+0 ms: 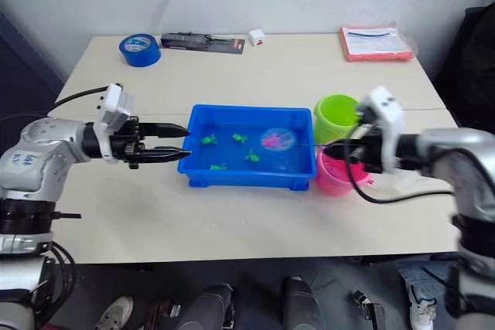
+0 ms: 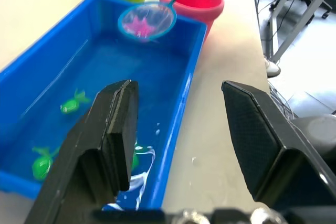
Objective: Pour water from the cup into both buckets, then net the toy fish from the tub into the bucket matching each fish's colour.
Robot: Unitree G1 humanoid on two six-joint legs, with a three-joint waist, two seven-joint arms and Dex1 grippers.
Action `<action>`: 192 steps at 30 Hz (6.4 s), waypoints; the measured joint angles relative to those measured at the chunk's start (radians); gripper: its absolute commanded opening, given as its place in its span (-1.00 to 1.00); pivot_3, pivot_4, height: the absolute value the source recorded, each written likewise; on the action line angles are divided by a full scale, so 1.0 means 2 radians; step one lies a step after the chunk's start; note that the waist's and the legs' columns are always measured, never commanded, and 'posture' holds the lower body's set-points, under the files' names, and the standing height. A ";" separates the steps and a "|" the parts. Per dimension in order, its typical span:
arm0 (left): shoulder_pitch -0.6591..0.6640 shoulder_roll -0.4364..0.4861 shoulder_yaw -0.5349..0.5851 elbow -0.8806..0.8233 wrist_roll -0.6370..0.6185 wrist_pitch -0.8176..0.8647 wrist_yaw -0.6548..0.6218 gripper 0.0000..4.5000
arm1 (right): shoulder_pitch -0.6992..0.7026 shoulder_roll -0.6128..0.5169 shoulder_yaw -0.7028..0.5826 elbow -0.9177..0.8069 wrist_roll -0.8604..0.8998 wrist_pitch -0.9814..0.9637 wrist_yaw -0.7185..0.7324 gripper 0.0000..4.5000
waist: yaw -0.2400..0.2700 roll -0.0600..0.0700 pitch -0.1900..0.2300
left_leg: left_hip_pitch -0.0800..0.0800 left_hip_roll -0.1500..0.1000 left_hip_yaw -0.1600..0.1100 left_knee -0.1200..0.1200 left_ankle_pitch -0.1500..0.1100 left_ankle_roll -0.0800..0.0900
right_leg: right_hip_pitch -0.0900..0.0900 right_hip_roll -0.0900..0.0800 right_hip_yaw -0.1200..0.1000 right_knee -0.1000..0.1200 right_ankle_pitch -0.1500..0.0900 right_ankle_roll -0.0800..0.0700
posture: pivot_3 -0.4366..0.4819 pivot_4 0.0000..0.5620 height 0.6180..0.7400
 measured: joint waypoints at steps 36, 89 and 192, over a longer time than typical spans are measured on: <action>-0.078 -0.048 -0.032 0.135 0.055 -0.077 -0.053 0.24 | 0.428 0.032 -0.128 -0.045 -0.369 -0.733 -0.098 -0.64 | 0.002 0.000 0.000 | 0.002 0.000 0.001 0.000 0.000 0.000 | 0.001 0.001 0.000 0.000 0.000 0.000 | -0.05 -0.47 0.95; -0.003 0.018 0.031 0.097 0.056 -0.040 -0.002 0.24 | 0.070 -0.037 0.143 -0.010 -0.179 -0.509 -0.116 -0.64 | -0.019 0.000 0.000 | 0.003 0.002 0.000 0.000 0.000 0.000 | 0.002 0.001 0.003 0.000 0.000 0.000 | -0.05 -0.47 0.95; -0.067 -0.070 -0.003 0.108 0.043 -0.089 0.036 0.24 | -0.107 0.025 0.083 0.112 -0.046 -0.054 -0.194 -0.64 | -0.023 0.000 0.000 | 0.001 0.000 0.000 -0.001 0.000 0.000 | -0.001 0.000 0.002 0.001 0.000 0.000 | -0.05 -0.47 0.95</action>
